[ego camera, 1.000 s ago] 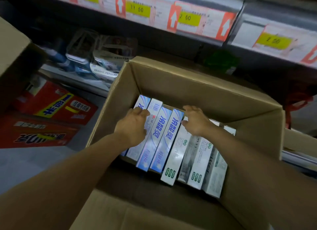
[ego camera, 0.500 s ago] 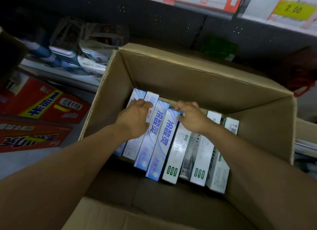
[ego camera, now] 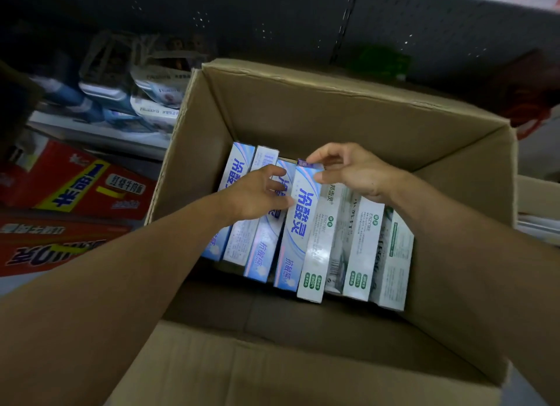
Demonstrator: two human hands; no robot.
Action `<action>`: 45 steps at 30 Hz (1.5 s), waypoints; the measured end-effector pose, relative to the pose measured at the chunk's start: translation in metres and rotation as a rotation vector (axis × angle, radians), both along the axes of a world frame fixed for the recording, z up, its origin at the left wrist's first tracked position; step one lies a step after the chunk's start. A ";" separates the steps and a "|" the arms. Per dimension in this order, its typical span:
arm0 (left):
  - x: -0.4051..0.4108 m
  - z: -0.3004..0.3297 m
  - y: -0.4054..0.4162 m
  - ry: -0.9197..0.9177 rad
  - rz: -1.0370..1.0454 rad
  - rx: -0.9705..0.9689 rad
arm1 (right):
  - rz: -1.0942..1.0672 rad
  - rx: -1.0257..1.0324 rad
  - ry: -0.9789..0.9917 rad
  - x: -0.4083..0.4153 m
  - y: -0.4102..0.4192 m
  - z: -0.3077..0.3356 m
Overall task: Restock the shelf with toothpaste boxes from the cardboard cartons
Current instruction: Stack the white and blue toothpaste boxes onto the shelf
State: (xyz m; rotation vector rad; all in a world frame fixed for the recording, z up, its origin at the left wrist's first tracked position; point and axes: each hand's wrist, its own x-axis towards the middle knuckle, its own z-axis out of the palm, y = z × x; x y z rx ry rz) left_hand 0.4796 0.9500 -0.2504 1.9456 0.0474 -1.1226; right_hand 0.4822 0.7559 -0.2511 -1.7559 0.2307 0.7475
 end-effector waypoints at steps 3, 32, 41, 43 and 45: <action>0.003 0.015 -0.008 0.022 0.059 -0.074 | -0.028 0.089 0.012 0.008 -0.006 0.023; 0.012 0.078 -0.049 0.231 0.711 -0.034 | 0.052 -0.534 -0.253 -0.054 -0.026 0.068; 0.003 0.022 -0.024 -0.146 0.162 0.445 | 0.091 -0.754 -0.342 -0.069 -0.046 0.012; -0.012 0.006 -0.017 -0.121 -0.020 0.594 | 0.096 -0.751 -0.340 -0.073 -0.051 0.006; -0.032 -0.011 -0.014 -0.053 -0.035 0.626 | 0.100 -0.749 -0.340 -0.074 -0.055 -0.001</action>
